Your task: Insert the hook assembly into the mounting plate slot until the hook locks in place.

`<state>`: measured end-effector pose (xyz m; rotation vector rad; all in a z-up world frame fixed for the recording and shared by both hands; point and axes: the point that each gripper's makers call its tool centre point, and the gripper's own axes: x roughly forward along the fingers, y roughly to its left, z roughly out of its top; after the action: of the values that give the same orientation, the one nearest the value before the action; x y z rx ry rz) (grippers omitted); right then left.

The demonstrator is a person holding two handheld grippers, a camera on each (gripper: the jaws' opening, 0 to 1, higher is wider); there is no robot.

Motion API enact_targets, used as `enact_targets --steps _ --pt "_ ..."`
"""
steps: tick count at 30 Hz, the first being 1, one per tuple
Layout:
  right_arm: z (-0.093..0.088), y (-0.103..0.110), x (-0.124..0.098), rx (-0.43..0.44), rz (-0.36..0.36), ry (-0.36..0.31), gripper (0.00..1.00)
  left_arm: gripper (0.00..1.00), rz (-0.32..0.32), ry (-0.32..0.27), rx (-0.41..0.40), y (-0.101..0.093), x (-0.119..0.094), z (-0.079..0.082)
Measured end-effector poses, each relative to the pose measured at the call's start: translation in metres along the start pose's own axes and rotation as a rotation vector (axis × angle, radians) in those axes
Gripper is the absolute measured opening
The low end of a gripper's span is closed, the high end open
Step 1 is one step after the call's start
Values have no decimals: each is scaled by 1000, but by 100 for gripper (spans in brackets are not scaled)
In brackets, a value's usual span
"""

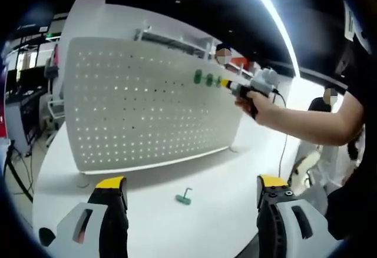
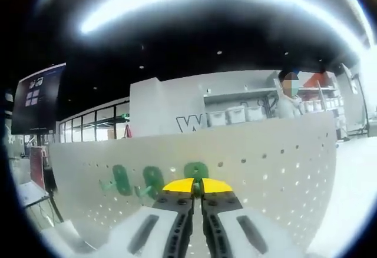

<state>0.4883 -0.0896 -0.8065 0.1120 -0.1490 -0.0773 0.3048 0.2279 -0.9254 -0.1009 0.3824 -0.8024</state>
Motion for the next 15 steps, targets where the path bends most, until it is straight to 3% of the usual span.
enact_targets --steps 3,6,11,15 --pt "-4 -1 4 15 -9 20 1 92 1 2 1 0 -1 -1" --pt "-5 0 3 -30 -15 36 2 92 6 5 -4 2 -3 -2" --pt "-2 4 0 -24 0 33 9 93 10 3 -6 4 -5 -2" --pt "22 5 -4 1 -2 -22 14 93 8 20 -13 4 -6 -9"
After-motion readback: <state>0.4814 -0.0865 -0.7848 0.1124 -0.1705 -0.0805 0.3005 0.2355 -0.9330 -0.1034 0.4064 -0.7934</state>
